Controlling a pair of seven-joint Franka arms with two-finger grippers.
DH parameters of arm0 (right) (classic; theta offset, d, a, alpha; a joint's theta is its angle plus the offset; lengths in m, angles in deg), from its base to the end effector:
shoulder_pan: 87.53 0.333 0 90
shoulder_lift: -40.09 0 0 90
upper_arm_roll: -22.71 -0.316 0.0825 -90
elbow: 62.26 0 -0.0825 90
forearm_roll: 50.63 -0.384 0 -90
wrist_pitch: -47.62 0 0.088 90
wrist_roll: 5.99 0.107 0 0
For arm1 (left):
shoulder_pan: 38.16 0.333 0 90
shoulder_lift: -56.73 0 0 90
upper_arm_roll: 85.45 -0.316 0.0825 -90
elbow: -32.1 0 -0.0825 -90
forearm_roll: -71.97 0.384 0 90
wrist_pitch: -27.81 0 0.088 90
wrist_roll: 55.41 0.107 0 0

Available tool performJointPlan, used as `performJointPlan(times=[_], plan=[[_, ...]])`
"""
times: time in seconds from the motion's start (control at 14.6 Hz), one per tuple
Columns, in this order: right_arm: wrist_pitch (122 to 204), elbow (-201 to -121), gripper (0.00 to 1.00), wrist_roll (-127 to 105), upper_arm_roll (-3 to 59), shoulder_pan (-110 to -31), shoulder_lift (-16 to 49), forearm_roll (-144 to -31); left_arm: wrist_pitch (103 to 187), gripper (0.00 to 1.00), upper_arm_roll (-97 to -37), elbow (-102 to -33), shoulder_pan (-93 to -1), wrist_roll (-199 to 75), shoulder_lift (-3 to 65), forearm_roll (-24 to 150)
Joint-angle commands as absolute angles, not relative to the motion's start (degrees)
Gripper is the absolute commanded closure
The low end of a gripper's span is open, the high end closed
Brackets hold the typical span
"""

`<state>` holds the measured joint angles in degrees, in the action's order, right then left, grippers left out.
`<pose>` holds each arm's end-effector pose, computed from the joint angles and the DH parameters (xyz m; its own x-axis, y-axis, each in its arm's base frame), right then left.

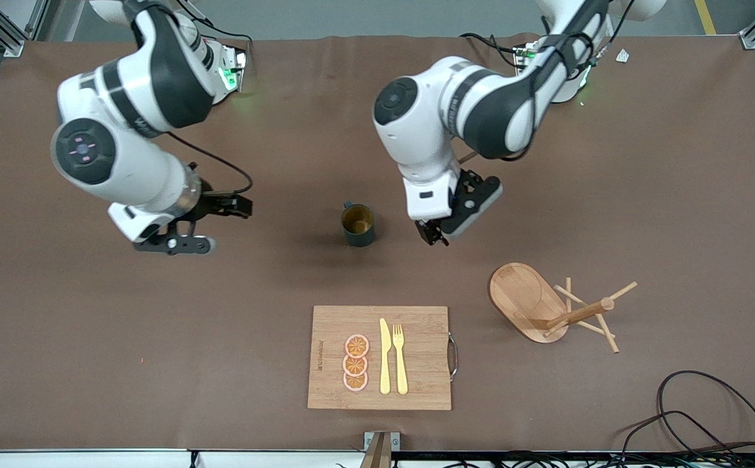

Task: Transfer cup from left to right arm and place
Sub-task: 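Raise the left gripper while the right gripper reaches toward the mug, then lower the right gripper onto the teal mug while the left gripper withdraws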

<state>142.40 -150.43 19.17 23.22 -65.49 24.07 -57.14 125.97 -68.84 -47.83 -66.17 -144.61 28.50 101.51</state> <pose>0.5803 0.2417 0.4805 0.9779 -0.0777 -0.1941 -0.0846 -0.9960 -0.0276 0.5419 -0.4199 0.4268 0.7441 0.5709 0.3468 0.6481 -0.7428 -0.1678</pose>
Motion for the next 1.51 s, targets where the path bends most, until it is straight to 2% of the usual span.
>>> performJointPlan(times=[0.0,0.27,0.55,0.82,1.1,1.44], plan=[[144.5,-152.6,0.0,23.5,23.8,-64.6,25.9,-59.2,126.1,0.01,-68.4,-45.8,-62.5,-138.4,29.4,97.6],[147.2,-152.6,0.0,33.6,23.8,-60.6,25.7,-59.3,126.3,0.01,-68.3,-43.8,-57.6,-127.6,29.7,94.4],[151.4,-153.0,0.0,43.7,23.8,-55.8,24.5,-59.2,126.1,0.0,-68.3,-43.8,-51.9,-119.5,33.1,87.5],[162.0,-158.5,0.0,53.2,23.8,-50.3,23.8,-59.2,125.5,0.0,-68.3,-43.8,-46.2,-107.3,37.1,83.4],[168.5,-158.0,0.0,61.7,23.9,-45.4,18.2,-58.4,122.0,0.0,-68.1,-43.9,-40.6,-94.3,40.6,81.5],[173.3,-157.7,0.0,61.9,23.9,-44.6,12.6,-58.2,118.4,0.0,-69.1,-44.6,-36.6,-74.1,46.3,78.1]])
